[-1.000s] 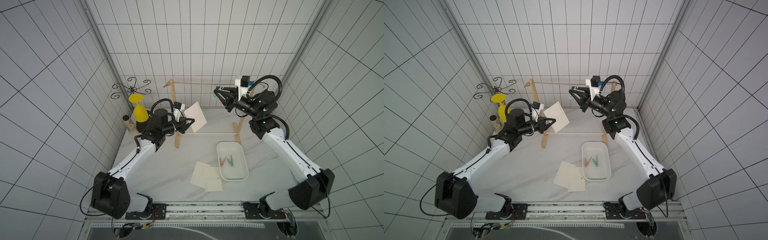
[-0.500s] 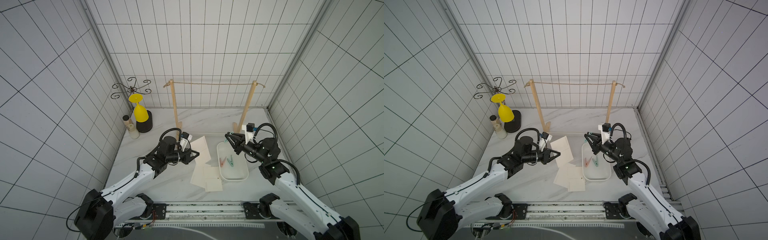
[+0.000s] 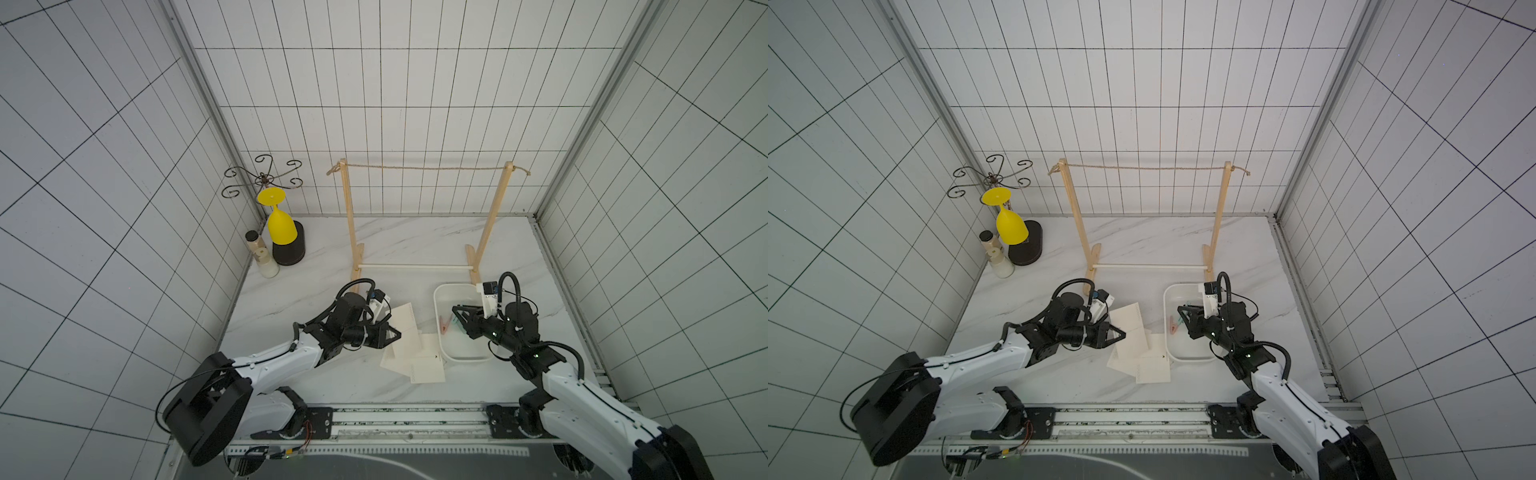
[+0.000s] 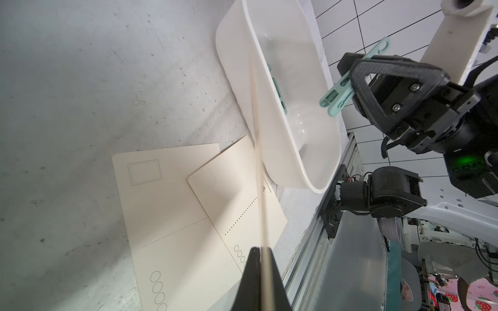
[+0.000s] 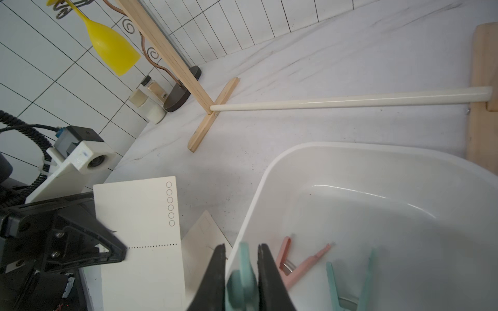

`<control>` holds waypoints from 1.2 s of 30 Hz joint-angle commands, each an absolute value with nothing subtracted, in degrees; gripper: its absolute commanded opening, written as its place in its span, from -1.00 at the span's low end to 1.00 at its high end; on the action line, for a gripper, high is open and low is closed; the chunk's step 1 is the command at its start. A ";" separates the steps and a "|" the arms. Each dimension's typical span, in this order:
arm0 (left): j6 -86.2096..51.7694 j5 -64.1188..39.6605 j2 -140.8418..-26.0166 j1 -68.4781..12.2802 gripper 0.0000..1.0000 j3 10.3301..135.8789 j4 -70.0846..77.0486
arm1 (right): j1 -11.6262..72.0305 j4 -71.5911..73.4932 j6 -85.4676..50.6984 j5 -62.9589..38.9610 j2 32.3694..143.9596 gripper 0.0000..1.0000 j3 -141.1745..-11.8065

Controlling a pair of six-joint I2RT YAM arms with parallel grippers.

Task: Remove the postcards from the strings
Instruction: Place the clamp in the storage box, then reset both arms

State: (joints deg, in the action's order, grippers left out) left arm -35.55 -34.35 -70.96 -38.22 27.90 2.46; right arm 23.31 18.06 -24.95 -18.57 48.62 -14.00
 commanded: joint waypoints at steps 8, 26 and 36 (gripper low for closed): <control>-36.72 -33.96 -75.08 -38.50 -0.54 26.60 8.52 | 23.80 18.81 -29.36 -13.62 51.34 -0.76 -9.76; -27.00 -14.41 -55.24 -26.89 -0.01 35.99 -19.51 | 23.56 7.47 -23.88 -4.76 46.70 0.65 -21.42; -21.83 21.60 -52.12 -20.78 0.72 41.86 -12.13 | 19.64 16.51 -11.85 13.67 45.77 0.99 -24.33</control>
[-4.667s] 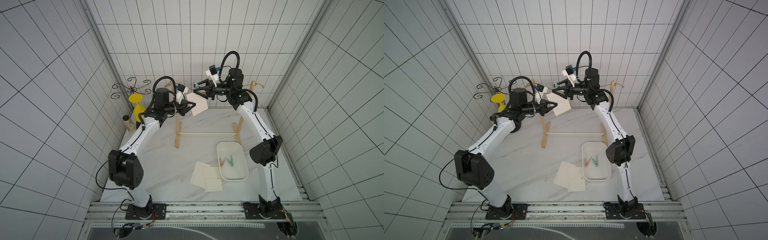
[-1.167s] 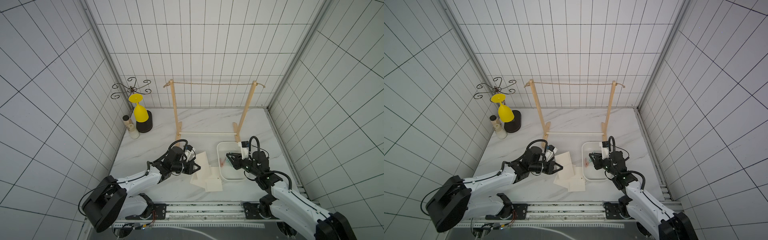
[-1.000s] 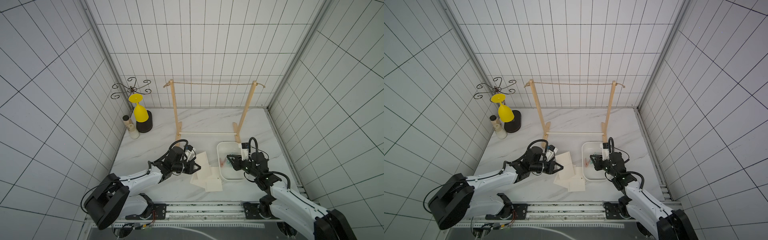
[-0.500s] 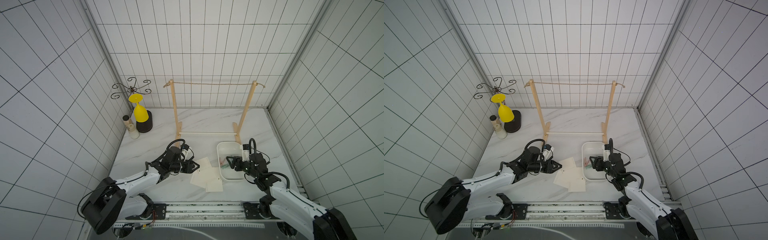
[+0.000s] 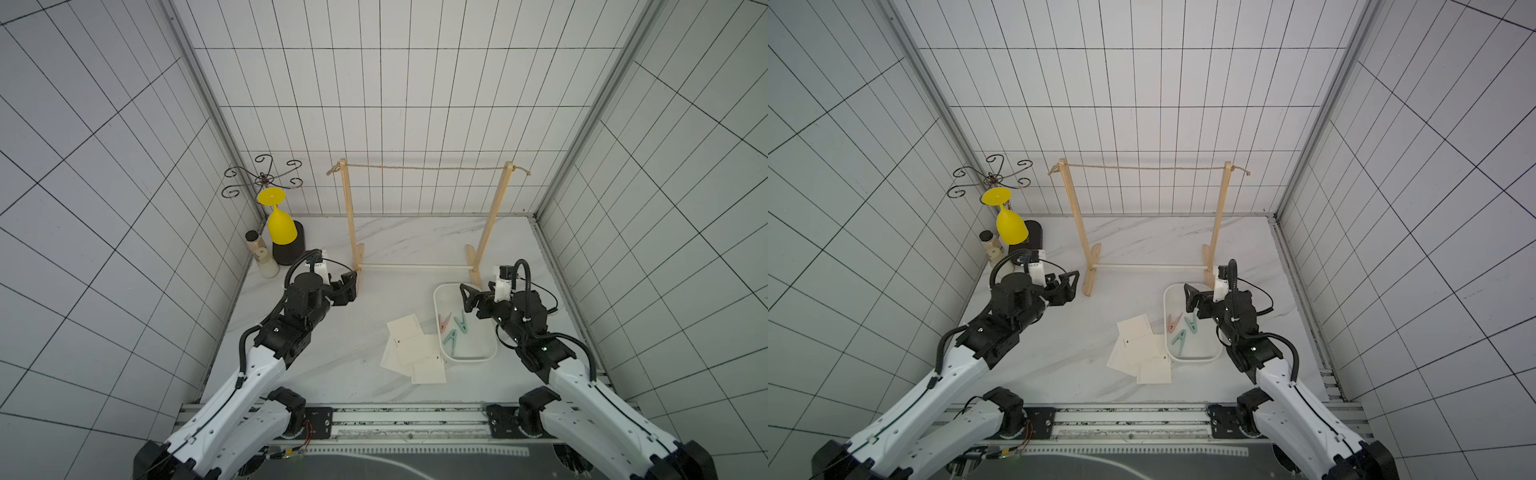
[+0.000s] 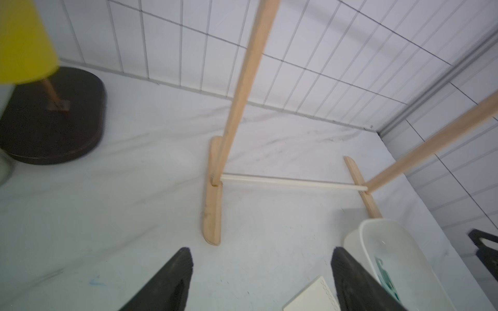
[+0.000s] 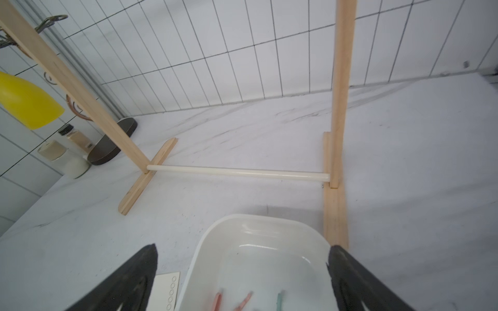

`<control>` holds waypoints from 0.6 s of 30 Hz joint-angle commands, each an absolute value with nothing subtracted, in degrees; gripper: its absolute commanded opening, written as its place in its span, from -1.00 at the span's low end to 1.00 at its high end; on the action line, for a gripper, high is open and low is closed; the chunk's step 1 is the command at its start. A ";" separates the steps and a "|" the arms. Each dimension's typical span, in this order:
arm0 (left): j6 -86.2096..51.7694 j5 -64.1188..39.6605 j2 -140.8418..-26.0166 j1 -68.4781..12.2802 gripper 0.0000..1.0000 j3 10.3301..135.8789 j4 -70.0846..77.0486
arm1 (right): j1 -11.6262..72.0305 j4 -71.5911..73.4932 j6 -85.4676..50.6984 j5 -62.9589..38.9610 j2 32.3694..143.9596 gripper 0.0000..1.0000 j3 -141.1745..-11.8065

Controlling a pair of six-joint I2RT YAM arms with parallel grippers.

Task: Remove the postcards from the strings
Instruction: Reset both arms

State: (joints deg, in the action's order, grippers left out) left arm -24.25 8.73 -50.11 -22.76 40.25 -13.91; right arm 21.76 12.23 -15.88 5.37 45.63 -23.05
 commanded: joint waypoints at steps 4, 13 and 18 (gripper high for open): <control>-20.23 32.27 -58.16 -18.58 0.76 42.55 -9.77 | 15.48 24.68 -9.73 17.03 47.91 0.99 -20.89; -13.08 41.26 -70.66 -15.33 0.77 35.67 10.10 | 2.38 38.96 -6.27 16.38 56.09 0.99 -15.27; -9.35 35.94 -70.77 -11.55 0.77 27.29 24.52 | -0.49 41.98 -5.43 15.16 59.92 0.99 -15.00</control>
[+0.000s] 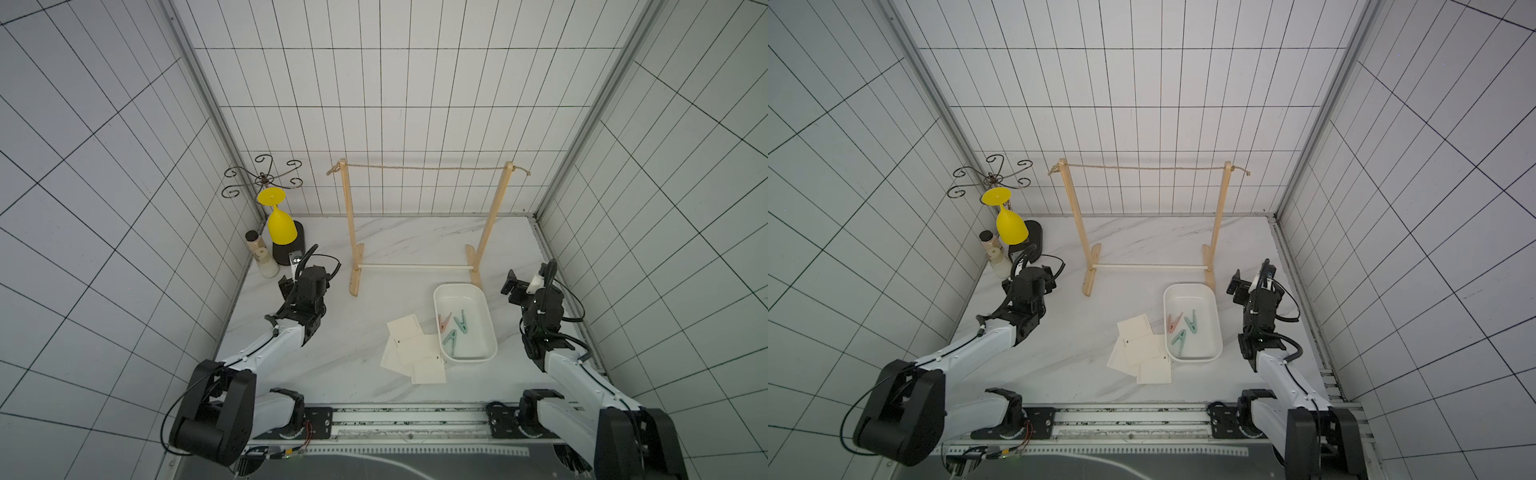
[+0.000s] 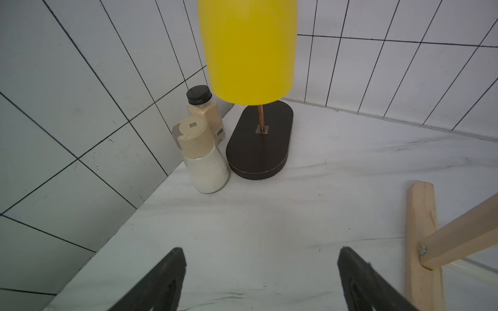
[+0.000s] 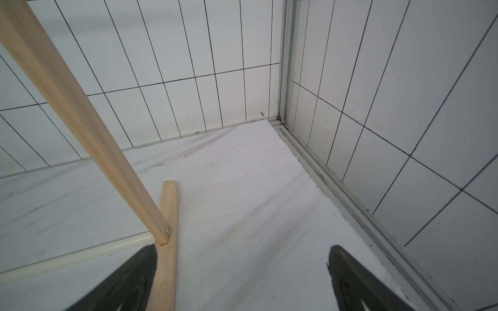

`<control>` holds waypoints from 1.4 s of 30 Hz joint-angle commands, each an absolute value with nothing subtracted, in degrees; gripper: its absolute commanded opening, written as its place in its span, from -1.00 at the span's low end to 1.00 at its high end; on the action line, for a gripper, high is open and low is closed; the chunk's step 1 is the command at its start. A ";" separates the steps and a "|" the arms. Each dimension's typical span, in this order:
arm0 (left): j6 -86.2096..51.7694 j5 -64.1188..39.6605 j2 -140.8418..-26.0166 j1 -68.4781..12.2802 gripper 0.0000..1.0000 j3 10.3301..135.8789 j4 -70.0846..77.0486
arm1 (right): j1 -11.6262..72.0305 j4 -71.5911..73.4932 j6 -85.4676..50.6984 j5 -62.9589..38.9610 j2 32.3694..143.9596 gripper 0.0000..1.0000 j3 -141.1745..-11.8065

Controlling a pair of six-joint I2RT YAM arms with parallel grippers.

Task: Remove the postcards from the strings
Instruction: Reset both arms

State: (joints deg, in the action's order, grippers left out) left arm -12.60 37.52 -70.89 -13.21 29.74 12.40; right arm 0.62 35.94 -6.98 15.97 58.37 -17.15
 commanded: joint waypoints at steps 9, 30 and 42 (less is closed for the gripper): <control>-6.73 25.54 -76.73 -5.32 0.77 24.46 36.98 | -1.32 49.58 -5.27 14.50 67.82 0.99 -12.39; -0.13 13.46 -89.52 -5.19 0.73 21.02 55.42 | -2.46 79.10 -1.80 7.76 88.86 1.00 -11.59; 1.26 11.62 -90.46 -5.22 0.95 20.33 57.84 | -2.04 74.09 -0.97 7.38 88.58 0.99 -13.72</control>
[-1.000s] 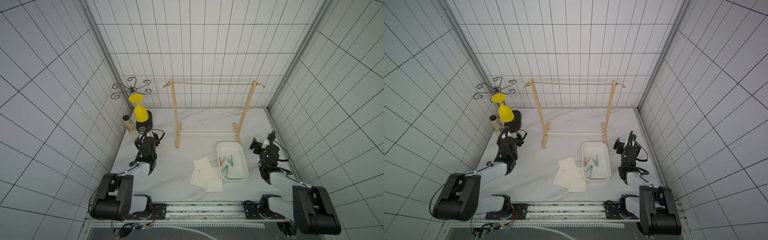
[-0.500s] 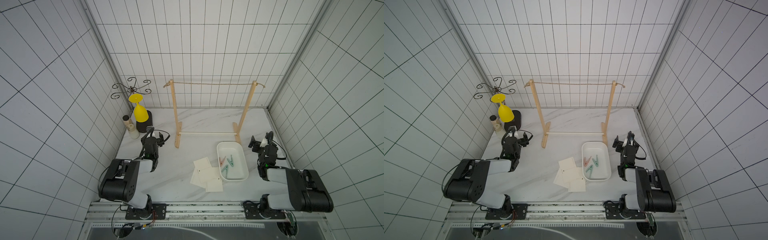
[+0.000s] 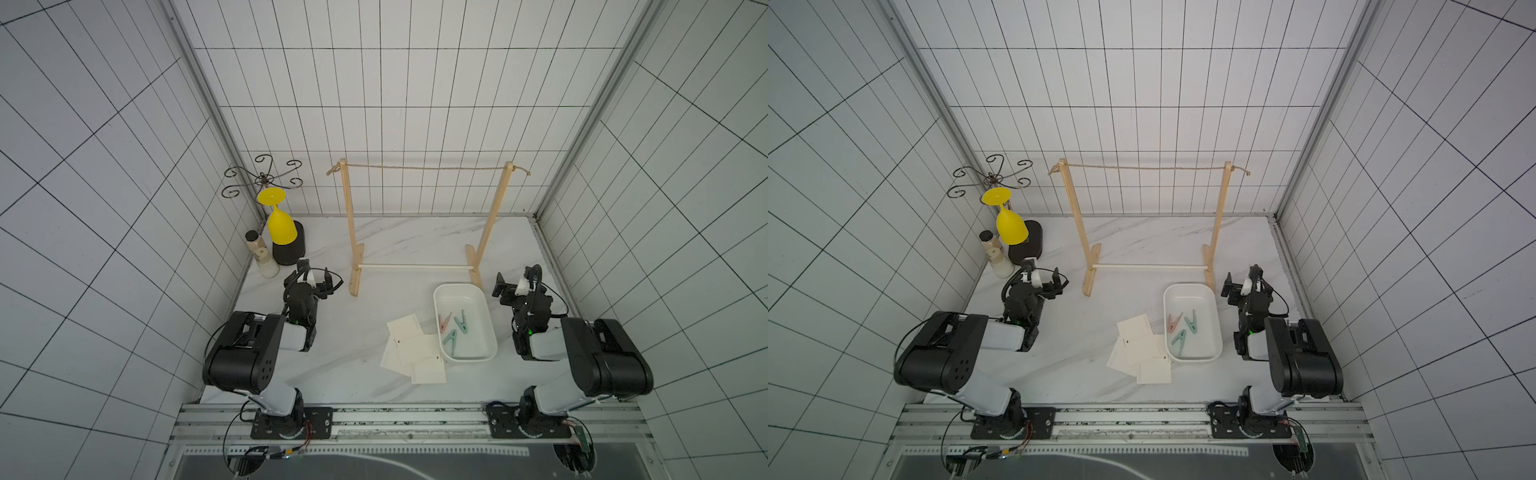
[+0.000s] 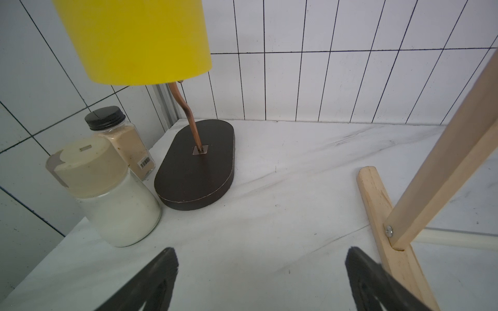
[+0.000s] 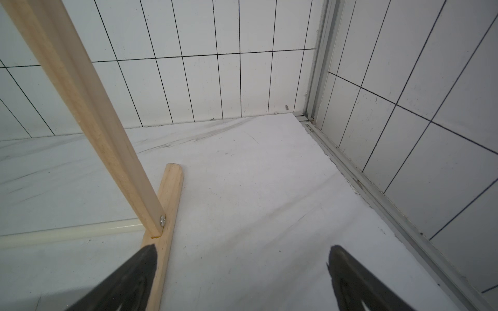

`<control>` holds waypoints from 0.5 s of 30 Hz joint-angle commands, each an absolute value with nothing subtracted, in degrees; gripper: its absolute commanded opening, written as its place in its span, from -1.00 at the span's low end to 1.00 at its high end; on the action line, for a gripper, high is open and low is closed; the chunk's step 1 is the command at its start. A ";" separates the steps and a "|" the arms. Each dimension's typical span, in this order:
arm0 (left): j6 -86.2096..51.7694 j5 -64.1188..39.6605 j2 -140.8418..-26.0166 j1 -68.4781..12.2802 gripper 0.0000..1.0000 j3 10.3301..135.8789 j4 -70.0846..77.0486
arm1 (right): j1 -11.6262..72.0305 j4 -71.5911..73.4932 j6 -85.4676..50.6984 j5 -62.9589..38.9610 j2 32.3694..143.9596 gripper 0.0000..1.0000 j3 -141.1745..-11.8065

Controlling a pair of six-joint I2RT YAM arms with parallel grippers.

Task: Remove the postcards from the strings
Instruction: Reset both arms

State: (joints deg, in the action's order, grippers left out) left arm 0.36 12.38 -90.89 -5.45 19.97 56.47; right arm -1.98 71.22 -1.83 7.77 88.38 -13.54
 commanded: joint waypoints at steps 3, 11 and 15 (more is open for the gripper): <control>1.24 11.88 -90.26 -5.27 0.95 20.34 57.66 | -2.05 73.55 -0.88 7.37 88.40 0.99 -13.80; 0.98 12.18 -90.29 -5.27 0.95 20.47 57.48 | -2.05 73.56 -0.88 7.38 88.48 1.00 -13.81; 0.97 12.21 -90.31 -5.23 0.95 20.46 57.48 | -1.87 73.41 -0.79 7.56 88.60 0.99 -13.99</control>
